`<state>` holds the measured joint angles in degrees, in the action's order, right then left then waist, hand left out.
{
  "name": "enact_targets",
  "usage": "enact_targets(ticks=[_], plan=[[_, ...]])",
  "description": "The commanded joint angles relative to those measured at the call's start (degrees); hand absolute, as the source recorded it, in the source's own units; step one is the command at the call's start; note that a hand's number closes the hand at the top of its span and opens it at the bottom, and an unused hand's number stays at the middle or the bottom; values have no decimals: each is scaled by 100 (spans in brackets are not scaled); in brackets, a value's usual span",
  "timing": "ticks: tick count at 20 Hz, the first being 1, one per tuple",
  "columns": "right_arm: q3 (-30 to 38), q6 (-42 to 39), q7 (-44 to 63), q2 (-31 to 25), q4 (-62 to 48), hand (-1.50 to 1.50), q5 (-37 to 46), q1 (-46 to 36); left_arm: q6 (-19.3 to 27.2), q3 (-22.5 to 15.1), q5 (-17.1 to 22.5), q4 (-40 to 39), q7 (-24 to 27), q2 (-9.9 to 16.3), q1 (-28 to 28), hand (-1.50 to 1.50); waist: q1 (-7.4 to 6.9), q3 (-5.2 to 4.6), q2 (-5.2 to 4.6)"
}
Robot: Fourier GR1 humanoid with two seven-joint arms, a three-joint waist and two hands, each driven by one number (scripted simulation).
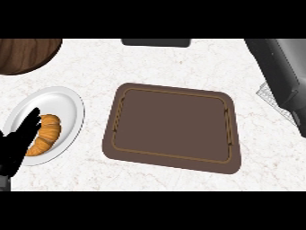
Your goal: Pick the tomato from the tray and place it in the tiered basket
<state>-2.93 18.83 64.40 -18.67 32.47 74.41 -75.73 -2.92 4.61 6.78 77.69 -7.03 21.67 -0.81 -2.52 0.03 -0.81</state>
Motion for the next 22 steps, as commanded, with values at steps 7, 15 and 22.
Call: enact_targets(ticks=[7, 15, 22], plan=[[1132, 1756, -885, -822, -304, 150, -573, 184, -71, 31, 96, 155, -291, -28, -72, 0, 27, 9, -6], [1697, 2419, -1939, -1208, -1273, 150, -941, 169, -124, -18, -70, 162, -65, -41, -161, 0, -146, 8, -65], [663, 366, -2255, -2241, -2133, 150, 212, 105, -10, -1, -115, 133, -171, -83, 35, 0, -12, -11, -53]])
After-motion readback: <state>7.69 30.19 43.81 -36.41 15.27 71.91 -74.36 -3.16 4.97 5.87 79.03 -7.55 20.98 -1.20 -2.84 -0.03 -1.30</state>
